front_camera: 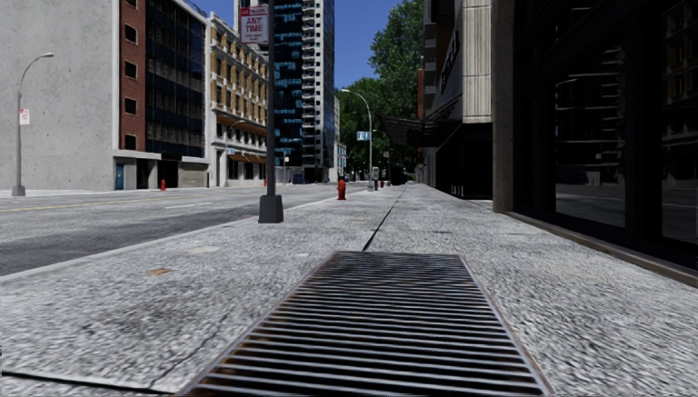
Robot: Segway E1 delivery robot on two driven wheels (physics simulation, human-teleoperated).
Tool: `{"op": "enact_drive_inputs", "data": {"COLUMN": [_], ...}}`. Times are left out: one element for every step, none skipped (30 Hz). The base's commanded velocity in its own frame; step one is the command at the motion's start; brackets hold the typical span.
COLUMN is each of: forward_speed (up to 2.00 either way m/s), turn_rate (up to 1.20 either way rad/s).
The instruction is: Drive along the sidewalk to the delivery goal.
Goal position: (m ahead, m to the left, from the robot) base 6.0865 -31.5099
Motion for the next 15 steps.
{"op": "enact_drive_inputs", "data": {"forward_speed": [2.0, 2.0, 2.0, 2.0, 2.0, 2.0, 2.0, 2.0, 2.0, 2.0, 2.0, 2.0, 2.0, 2.0, 2.0], "turn_rate": [0.0, 0.0, 0.0, 0.0, 0.0, 0.0, 0.0, 0.0, 0.0, 0.0, 0.0, 0.0, 0.0, 0.0, 0.0]}}
